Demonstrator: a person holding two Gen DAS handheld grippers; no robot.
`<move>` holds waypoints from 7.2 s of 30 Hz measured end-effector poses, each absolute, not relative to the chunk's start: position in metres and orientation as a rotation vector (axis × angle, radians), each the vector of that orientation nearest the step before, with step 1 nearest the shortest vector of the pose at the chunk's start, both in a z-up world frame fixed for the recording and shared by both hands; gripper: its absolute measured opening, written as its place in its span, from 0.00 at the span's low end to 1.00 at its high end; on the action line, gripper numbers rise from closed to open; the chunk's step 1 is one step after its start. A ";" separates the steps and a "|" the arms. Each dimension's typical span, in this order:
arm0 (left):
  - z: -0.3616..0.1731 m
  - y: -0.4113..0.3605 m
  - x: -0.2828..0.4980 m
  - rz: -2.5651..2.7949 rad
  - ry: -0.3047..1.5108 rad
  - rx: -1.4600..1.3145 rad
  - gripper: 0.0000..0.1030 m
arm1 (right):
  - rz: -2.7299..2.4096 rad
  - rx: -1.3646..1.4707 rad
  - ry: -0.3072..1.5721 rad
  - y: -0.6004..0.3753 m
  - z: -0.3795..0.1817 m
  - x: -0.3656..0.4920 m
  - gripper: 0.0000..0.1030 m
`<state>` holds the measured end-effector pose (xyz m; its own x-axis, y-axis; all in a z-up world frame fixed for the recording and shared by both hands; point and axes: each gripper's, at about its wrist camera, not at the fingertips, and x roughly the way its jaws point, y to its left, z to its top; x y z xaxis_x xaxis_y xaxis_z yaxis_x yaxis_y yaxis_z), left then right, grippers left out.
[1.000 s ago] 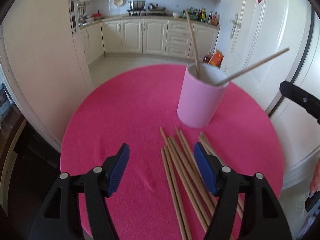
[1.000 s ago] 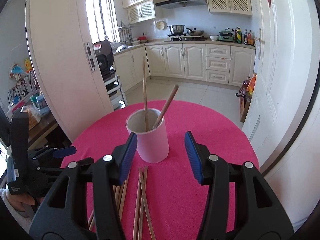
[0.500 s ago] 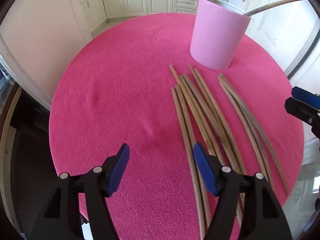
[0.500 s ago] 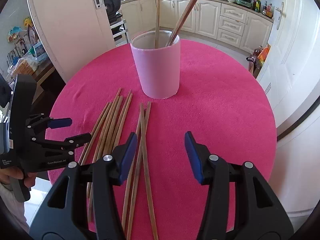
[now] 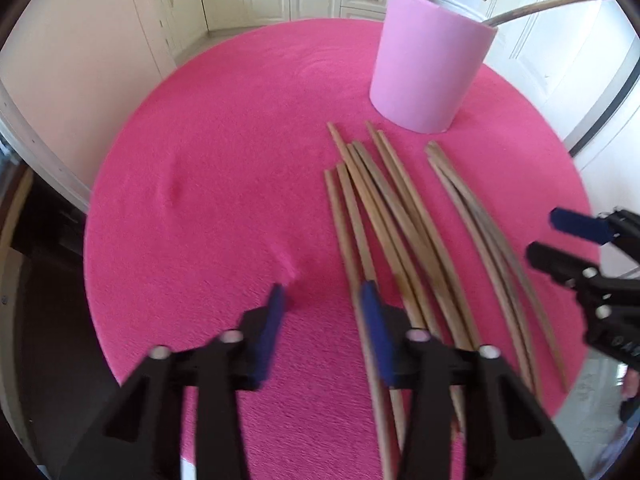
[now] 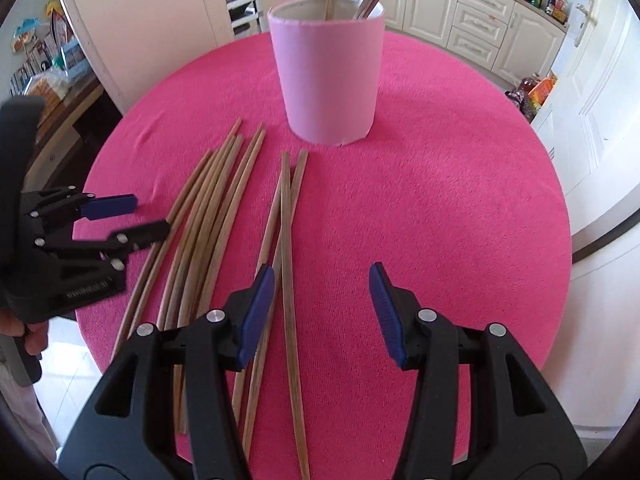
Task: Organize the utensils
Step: 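Close the right tool on a chopstick while the left tool grasps another, then raise both held chopsticks upright and bring them above the pink cup, then open the left tool into the cup while the right tool releases its chopstick, then return both open tools to the remaining chopsticks on the table, then close the left tool on a chopstick while the right tool grasps another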
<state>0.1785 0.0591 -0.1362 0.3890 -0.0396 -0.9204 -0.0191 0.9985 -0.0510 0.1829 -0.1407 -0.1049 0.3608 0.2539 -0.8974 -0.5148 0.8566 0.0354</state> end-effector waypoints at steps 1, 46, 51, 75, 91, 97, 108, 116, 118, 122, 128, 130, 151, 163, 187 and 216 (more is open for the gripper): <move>-0.136 0.057 0.179 -0.016 1.170 -0.050 0.33 | 0.509 -0.277 1.108 -0.140 -0.107 0.183 0.41; -0.027 0.042 0.158 -0.171 0.415 -0.226 0.06 | 0.664 0.122 0.577 -0.157 -0.020 0.164 0.07; -0.013 0.034 0.165 -0.179 0.255 -0.235 0.06 | 0.633 0.168 0.422 -0.154 -0.012 0.170 0.07; 0.009 0.035 0.255 -0.140 -0.060 -0.272 0.06 | 0.575 0.304 0.021 -0.167 -0.002 0.259 0.07; -0.013 0.037 0.279 -0.135 0.011 -0.275 0.06 | 0.562 0.304 0.016 -0.162 -0.009 0.263 0.07; -0.013 0.038 0.279 -0.143 0.050 -0.290 0.11 | 0.563 0.292 0.028 -0.162 -0.010 0.258 0.07; -0.008 0.036 0.268 -0.135 0.076 -0.272 0.26 | 0.552 0.284 0.043 -0.167 -0.004 0.252 0.07; 0.005 0.035 0.242 -0.110 0.094 -0.249 0.41 | 0.536 0.276 0.055 -0.167 0.005 0.235 0.07; 0.009 0.035 0.232 -0.104 0.092 -0.243 0.42 | 0.527 0.281 0.055 -0.168 0.009 0.227 0.08; 0.018 0.034 0.211 -0.086 0.092 -0.219 0.49 | 0.510 0.266 0.051 -0.169 0.019 0.210 0.08; 0.025 0.032 0.178 -0.052 0.107 -0.177 0.58 | 0.476 0.262 0.068 -0.174 0.028 0.185 0.08; 0.027 0.033 0.168 -0.042 0.114 -0.169 0.60 | 0.462 0.257 0.086 -0.177 0.028 0.176 0.08; -0.079 0.068 0.162 -0.089 0.868 -0.249 0.62 | 0.383 0.176 0.350 -0.190 -0.015 0.132 0.52; -0.139 0.069 0.169 -0.022 1.161 -0.151 0.62 | 0.400 0.040 0.744 -0.164 -0.076 0.159 0.52; -0.138 0.072 0.176 0.037 1.156 -0.083 0.13 | 0.461 -0.150 1.045 -0.125 -0.104 0.189 0.51; -0.115 0.075 0.183 -0.033 1.019 -0.249 0.06 | 0.467 -0.219 1.091 -0.115 -0.125 0.196 0.06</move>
<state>0.1829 0.0745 -0.1148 0.5262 -0.1430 -0.8383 -0.0886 0.9712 -0.2213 0.1956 -0.1153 -0.1250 0.3774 0.2559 -0.8900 -0.4672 0.8824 0.0556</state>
